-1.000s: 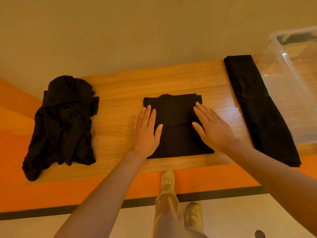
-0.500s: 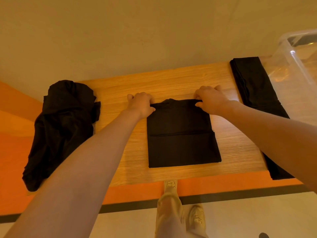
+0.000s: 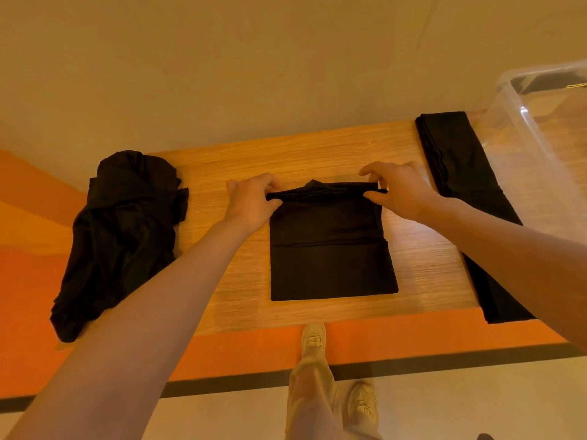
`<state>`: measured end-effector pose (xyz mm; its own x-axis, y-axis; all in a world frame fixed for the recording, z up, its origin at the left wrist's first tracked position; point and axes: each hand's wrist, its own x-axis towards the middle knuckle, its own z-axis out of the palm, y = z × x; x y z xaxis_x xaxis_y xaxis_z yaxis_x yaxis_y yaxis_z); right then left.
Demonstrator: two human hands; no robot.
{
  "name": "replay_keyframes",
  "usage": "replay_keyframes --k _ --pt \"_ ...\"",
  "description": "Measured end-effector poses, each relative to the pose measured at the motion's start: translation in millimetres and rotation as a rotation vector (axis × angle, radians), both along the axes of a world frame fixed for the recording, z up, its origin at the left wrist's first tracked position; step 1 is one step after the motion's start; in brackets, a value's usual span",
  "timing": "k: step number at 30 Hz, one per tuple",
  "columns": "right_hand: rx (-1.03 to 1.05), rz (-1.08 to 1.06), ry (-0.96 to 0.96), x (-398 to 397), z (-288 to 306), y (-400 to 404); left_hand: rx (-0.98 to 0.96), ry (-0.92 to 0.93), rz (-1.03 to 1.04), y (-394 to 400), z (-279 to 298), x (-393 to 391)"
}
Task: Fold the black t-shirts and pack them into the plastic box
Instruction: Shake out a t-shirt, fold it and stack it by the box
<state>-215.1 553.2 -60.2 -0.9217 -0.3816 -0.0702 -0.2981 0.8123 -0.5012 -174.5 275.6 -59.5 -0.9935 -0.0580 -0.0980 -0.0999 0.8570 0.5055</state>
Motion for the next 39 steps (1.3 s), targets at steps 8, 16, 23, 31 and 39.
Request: replay_keyframes --k 8,16,23,31,39 --pt "-0.035 0.176 0.189 77 7 29 -0.047 0.245 -0.165 0 2 83" --pt "0.001 0.391 0.470 129 -30 37 -0.074 0.331 -0.239 -2 -33 146" --pt "0.053 0.401 0.482 143 -41 44 -0.155 0.385 -0.266 -4 -45 167" --pt "0.013 0.298 0.435 150 -36 38 -0.120 0.441 -0.263 2 -37 168" --pt "0.148 0.095 0.152 140 -55 -34 -0.191 0.099 -0.221 62 -56 117"
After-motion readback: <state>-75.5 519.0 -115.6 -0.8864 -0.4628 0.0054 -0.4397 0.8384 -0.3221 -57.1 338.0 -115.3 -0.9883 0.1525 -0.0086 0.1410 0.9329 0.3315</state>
